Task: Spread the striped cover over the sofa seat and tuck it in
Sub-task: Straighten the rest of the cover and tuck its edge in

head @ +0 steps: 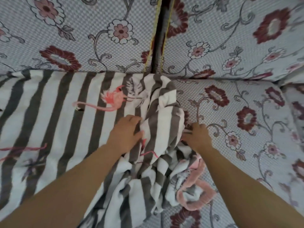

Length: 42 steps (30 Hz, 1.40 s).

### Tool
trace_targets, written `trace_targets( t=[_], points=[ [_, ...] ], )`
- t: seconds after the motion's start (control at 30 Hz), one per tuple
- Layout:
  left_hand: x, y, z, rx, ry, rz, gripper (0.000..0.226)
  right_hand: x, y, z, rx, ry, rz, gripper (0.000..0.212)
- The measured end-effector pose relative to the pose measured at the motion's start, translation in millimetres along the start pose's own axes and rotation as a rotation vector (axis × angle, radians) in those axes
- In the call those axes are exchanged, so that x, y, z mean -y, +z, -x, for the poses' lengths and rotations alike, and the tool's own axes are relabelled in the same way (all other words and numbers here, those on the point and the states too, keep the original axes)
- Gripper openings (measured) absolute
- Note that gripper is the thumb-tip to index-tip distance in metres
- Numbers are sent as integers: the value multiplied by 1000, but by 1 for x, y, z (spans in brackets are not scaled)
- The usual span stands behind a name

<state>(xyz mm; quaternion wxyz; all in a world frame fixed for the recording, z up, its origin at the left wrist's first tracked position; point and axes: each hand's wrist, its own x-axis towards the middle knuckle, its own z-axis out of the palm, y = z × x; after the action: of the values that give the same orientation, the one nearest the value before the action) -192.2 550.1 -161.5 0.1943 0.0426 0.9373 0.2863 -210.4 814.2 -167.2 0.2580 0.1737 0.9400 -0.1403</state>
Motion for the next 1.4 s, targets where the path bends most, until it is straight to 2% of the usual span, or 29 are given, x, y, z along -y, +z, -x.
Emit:
trace_targets(
  t=[0.07, 0.1, 0.17, 0.23, 0.27, 0.33, 0.43, 0.5, 0.6, 0.67, 0.7, 0.8, 0.83, 0.9, 0.93, 0.97, 1.07, 1.13, 1.2, 1.27, 1.37, 1.4],
  points=[
    [-32, 16, -4, 34, 14, 11, 71, -5, 7, 5, 61, -66, 87, 65],
    [-48, 24, -7, 62, 10, -9, 81, -6, 10, 6, 112, -131, 115, 61],
    [-68, 35, -11, 104, -16, -82, 93, -2, 17, 9, 207, -293, 118, 35],
    [-78, 43, -17, 85, -85, -170, 88, -7, 14, 11, 266, -354, -201, 18],
    [-78, 43, -20, 58, -138, -184, 83, -12, 7, 11, 231, -324, -407, 16],
    [-77, 38, -22, 20, -249, -161, 81, -31, -19, 4, -33, -197, -692, 14],
    [-76, 27, -25, 2, -349, -133, 89, -76, -68, -10, -517, -14, -855, 11],
    [-90, 24, -30, 22, -372, -118, 92, -106, -96, -15, -630, 19, -853, 15],
    [-129, 29, -46, -70, -281, -267, 95, -137, -115, -12, -506, -64, -817, 13],
    [-162, 38, -63, -185, -73, -371, 91, -145, -120, -2, -398, -169, -838, 7],
    [-178, 43, -73, -178, 27, -350, 88, -146, -123, 5, -346, -231, -839, 11],
    [-226, 59, -100, 101, 195, -237, 85, -154, -128, 25, -143, -433, -858, 12],
    [-237, 61, -105, 211, 227, -261, 77, -155, -128, 31, -69, -493, -886, 13],
    [-250, 65, -109, 324, 283, -409, 38, -164, -130, 40, 80, -539, -966, 12],
    [-254, 66, -110, 289, 293, -441, 22, -171, -130, 43, 146, -510, -1005, 8],
    [-253, 62, -111, 209, 275, -408, 16, -176, -129, 43, 210, -454, -1006, 9],
    [-263, 42, -117, -172, 219, -242, 13, -202, -117, 43, 401, -215, -755, 30],
    [-280, 27, -123, -322, 251, -221, 15, -208, -102, 45, 554, -111, -585, 23],
    [-301, 17, -129, -384, 283, -195, 18, -210, -85, 49, 663, -77, -599, 14],
    [-320, 8, -138, -409, 286, -203, 20, -215, -72, 57, 675, -31, -789, 13],
    [-334, -8, -151, -302, 305, -347, 18, -242, -78, 63, 686, 152, -1421, 17],
    [-339, -12, -154, -255, 300, -389, 20, -257, -87, 62, 649, 209, -1560, 20]
  ],
)
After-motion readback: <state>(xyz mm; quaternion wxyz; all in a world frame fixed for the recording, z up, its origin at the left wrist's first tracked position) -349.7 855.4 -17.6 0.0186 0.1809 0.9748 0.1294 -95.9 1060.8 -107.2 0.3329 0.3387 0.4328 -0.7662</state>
